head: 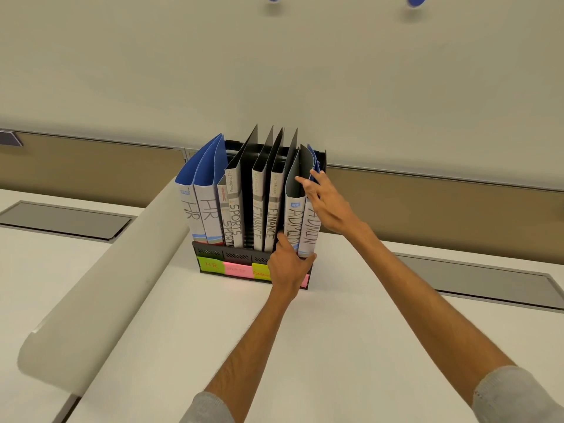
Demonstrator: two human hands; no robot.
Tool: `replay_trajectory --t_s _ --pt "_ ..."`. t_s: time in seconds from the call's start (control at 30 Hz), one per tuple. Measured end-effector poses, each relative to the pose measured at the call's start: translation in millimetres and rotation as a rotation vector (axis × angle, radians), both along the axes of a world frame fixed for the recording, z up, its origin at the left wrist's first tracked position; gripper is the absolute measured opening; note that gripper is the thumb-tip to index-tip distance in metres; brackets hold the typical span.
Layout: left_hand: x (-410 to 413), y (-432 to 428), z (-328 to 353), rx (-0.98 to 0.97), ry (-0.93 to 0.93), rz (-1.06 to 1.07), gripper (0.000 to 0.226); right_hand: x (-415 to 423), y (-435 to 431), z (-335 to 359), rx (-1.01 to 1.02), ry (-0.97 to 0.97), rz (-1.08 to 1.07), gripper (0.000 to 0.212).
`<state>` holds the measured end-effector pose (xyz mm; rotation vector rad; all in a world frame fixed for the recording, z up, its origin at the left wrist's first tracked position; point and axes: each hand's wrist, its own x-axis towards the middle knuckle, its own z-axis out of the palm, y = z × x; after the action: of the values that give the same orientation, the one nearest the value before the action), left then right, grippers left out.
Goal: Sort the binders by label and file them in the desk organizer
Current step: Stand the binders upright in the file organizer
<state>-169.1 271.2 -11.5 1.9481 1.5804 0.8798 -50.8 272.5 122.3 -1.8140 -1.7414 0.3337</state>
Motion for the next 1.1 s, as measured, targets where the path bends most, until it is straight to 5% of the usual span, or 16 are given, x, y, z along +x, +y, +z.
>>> replay_trajectory --t_s 1.1 --pt "-23 10 4 0.042 -0.199 -0.161 0.072 -6 -9 -1 -0.019 0.036 -0.017 0.051"
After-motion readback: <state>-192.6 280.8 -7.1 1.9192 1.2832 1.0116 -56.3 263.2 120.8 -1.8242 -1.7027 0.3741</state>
